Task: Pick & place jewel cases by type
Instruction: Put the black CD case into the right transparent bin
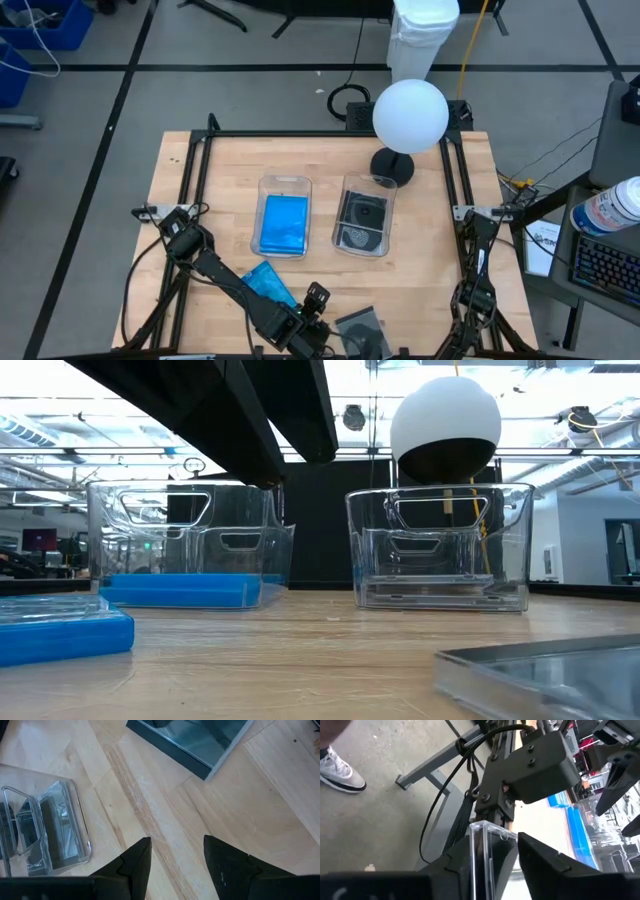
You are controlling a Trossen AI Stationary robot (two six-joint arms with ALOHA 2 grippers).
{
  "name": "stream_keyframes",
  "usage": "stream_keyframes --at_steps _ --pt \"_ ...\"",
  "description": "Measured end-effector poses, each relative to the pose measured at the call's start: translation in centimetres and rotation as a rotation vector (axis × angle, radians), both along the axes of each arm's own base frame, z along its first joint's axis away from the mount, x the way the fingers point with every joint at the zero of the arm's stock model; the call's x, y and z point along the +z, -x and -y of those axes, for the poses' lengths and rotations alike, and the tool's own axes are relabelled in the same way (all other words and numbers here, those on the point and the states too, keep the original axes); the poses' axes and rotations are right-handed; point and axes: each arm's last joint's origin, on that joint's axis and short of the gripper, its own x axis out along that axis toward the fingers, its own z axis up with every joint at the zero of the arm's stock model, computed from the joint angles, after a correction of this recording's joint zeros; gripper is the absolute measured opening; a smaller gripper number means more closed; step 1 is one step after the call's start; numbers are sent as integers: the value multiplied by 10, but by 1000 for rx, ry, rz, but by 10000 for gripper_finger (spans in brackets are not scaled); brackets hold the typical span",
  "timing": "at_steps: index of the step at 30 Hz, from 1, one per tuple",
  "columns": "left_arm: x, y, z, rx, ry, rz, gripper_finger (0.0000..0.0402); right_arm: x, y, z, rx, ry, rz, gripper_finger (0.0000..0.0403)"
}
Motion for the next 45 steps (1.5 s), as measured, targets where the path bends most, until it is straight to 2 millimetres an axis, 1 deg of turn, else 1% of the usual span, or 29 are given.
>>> stream_keyframes --at_steps 4,7,11,15,18,21,24,26,29,32,36,40,45 --pt "0 0 0 0 0 0 186 0 0 -1 7 -1 8 93" --pt "0 0 0 0 0 0 186 2 1 -6 28 19 43 76" --pt "0 0 0 -1 -1 -1 186 6 2 -15 75 45 72 72" --pt "0 0 0 -3 -5 1 186 15 4 -24 111 63 122 69" --pt "0 0 0 -2 -9 3 186 20 8 -30 118 138 177 68" --pt "0 0 0 1 -8 4 186 28 14 -38 77 238 273 68" --pt "0 0 0 0 -8 4 186 39 18 -46 4 323 352 68" --pt "0 0 0 2 -8 4 186 49 17 -51 5 360 345 69" --pt "0 1 0 16 -5 0 186 67 13 -51 -21 298 373 64" --pt "-1 3 0 30 -5 -9 186 85 11 -49 -37 262 390 49" --pt "-2 8 3 34 -13 -24 186 99 10 -47 -41 261 390 27" --pt "-3 23 14 22 -33 -56 186 121 3 -40 -61 253 393 21" --pt "-3 51 42 -35 -74 -39 186 144 -12 -25 -95 274 382 23"
